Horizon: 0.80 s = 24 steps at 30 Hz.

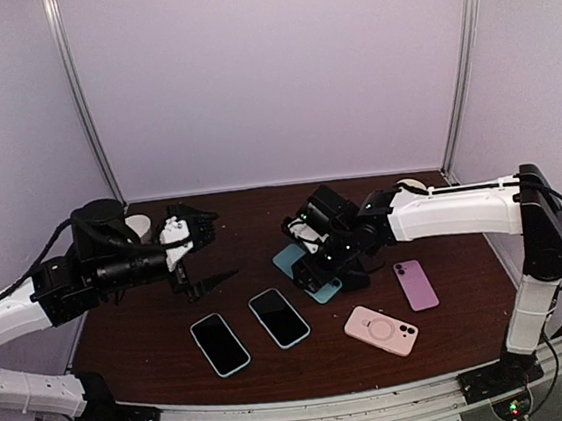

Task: Take the phone out of the phone case
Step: Pass from the left arm to the right, then place the phone at the center of the board.

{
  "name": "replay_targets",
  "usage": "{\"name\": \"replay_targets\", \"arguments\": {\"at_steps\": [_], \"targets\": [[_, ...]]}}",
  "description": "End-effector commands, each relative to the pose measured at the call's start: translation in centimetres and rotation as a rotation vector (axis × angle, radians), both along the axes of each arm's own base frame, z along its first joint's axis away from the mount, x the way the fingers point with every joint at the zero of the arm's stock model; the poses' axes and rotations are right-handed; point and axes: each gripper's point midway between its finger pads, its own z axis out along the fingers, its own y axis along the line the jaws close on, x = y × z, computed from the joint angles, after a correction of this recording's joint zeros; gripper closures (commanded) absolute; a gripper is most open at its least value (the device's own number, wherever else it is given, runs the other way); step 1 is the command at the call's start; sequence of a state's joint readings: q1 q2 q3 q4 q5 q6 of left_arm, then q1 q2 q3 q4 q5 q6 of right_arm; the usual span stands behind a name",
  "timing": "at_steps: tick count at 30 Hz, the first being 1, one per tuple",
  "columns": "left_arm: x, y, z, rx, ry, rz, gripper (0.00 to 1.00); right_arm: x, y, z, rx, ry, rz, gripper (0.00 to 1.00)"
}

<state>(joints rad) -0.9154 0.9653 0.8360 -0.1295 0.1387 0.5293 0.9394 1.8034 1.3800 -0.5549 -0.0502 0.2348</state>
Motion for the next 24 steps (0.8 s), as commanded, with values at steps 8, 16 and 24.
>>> {"name": "replay_targets", "arguments": {"at_steps": [8, 16, 24], "targets": [[4.6, 6.9, -0.4, -0.352, 0.472, 0.644, 0.02, 4.4, 1.3, 0.1, 0.052, 0.022, -0.146, 0.51], [6.2, 11.2, -3.1, -0.423, 0.708, 1.012, 0.02, 5.5, 0.9, -2.8, -0.019, 0.071, -0.219, 0.54], [4.1, 10.8, -9.9, -0.408, 1.027, 1.144, 0.04, 5.8, 0.5, -5.6, -0.091, 0.146, -0.258, 0.52]]}}
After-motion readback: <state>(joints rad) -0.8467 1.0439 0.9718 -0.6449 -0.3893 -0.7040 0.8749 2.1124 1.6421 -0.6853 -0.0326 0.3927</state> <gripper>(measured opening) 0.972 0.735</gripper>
